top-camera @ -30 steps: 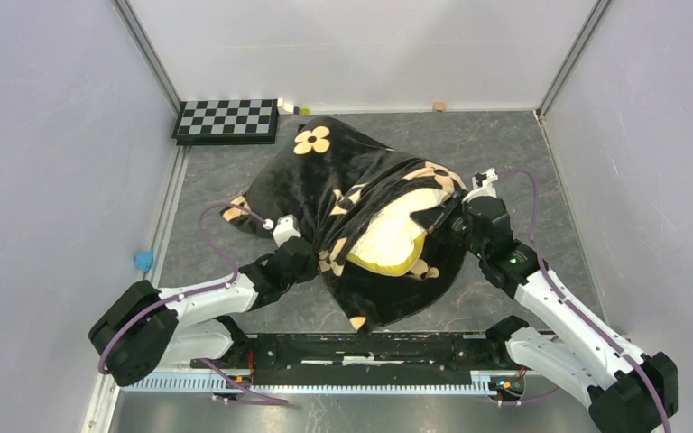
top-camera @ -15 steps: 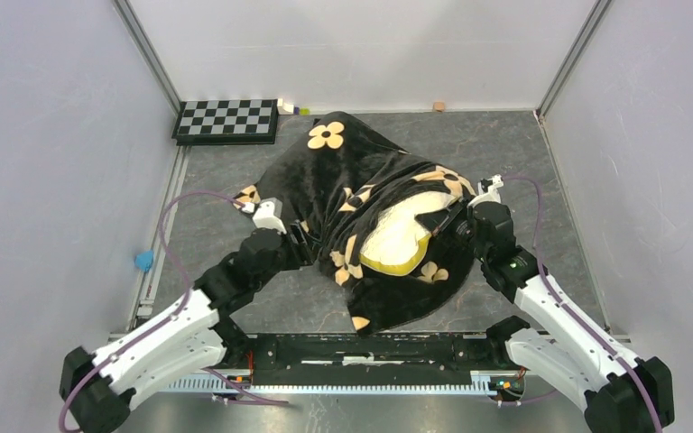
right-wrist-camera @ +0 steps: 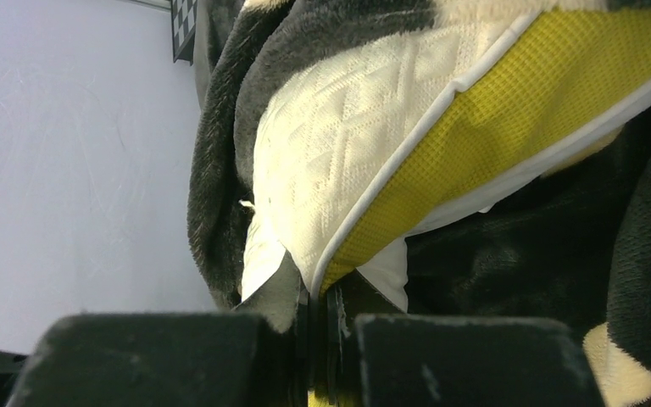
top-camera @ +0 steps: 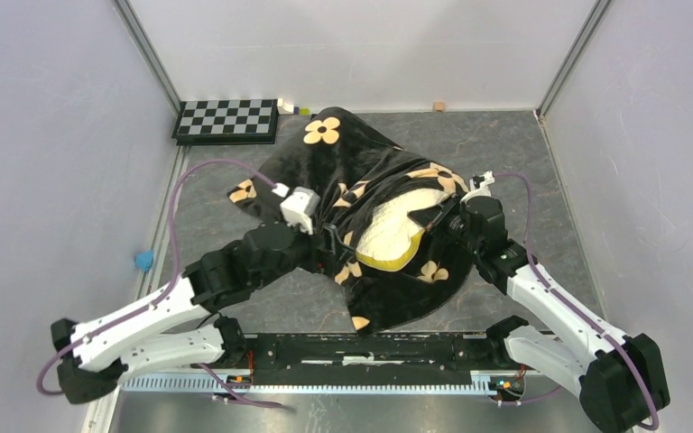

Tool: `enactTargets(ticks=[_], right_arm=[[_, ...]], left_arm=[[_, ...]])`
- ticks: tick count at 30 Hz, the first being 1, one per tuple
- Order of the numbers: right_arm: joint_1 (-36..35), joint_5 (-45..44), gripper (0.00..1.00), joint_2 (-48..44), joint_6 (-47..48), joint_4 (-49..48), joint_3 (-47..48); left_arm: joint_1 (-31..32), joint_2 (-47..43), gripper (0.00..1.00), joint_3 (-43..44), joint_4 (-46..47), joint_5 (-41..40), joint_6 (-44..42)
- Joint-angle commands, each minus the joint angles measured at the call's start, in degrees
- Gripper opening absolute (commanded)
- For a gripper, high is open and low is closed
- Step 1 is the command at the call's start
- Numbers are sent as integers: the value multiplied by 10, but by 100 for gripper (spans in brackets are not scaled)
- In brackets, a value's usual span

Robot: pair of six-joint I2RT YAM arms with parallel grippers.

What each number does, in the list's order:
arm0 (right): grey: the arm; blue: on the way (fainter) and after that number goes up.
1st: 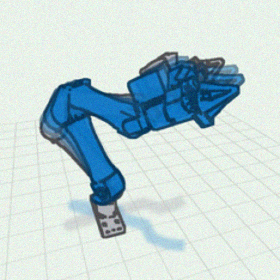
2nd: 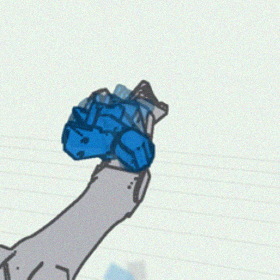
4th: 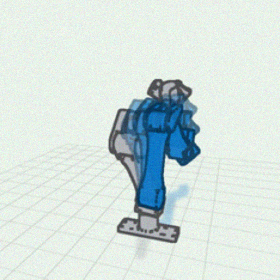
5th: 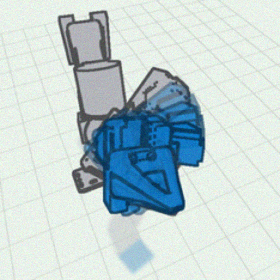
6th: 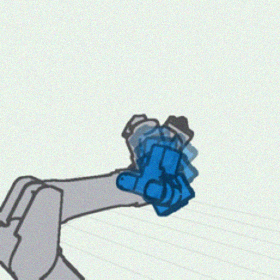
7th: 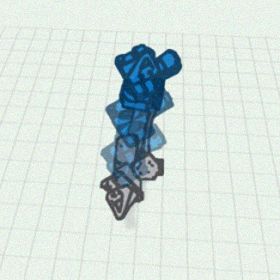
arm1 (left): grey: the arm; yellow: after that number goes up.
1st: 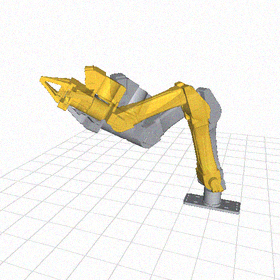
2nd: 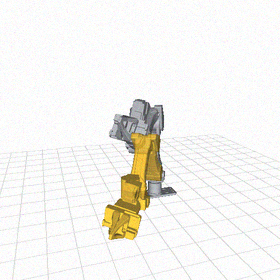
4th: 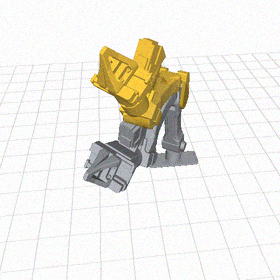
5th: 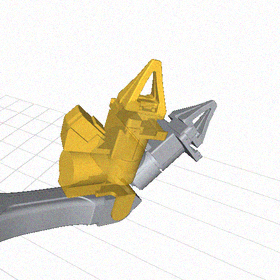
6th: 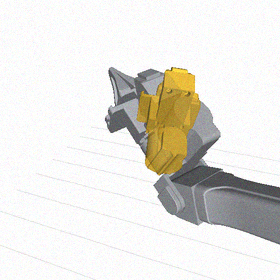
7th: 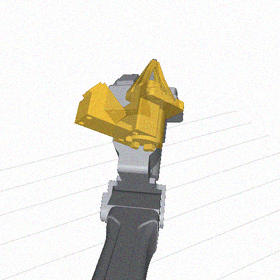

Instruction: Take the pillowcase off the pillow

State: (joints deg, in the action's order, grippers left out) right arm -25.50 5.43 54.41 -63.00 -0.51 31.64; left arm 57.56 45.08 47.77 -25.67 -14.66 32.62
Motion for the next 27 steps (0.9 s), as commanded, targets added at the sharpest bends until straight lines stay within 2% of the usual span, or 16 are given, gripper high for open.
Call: enactTargets(ticks=[1,5,15,20,23,27], right_arm=[[-6,14,0,5,-12,-50,17],[-10,12,0,7,-12,-47,22],[-25,7,0,15,-20,-47,37],[-30,16,0,13,-24,-54,34],[-31,21,0,8,-29,-61,27],[-31,31,0,4,-29,-69,23]], left_arm=[[58,64,93,80,-20,-51,-101],[75,121,100,130,-33,-26,-152],[122,256,100,214,-36,-16,-222],[131,316,100,221,-19,-4,-265],[131,351,100,220,-9,-33,-276],[131,406,100,223,-7,-114,-283]])
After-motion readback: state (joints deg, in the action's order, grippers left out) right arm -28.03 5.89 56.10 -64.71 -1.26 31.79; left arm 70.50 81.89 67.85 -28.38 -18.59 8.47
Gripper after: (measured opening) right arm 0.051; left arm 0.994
